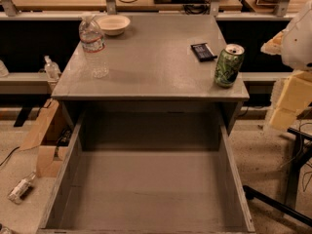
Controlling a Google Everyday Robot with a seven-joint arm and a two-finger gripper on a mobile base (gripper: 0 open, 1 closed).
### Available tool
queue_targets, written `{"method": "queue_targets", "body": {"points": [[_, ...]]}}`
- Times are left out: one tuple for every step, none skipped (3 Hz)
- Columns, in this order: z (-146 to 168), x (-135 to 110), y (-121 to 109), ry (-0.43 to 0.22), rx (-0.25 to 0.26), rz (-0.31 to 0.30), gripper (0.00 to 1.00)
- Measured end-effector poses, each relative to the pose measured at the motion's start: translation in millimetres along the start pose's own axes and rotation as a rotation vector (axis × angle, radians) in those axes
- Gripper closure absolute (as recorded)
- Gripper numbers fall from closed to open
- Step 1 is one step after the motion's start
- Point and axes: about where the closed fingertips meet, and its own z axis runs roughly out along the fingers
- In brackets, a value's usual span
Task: Place water bottle into top drawer
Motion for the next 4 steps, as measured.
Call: {"method": "queue_targets", "body": {"points": [[0.0, 0.0, 0.0, 0.000, 0.000, 0.000, 0.00], [9.3, -14.5, -9.2, -0.051, 0.031, -0.007, 0.00], [34.5, -40.4, -31.3, -0.193, 0.063, 0.063, 0.00], [66.6, -88.4, -60.1, -0.455, 0.089, 0.177, 0.00]]}}
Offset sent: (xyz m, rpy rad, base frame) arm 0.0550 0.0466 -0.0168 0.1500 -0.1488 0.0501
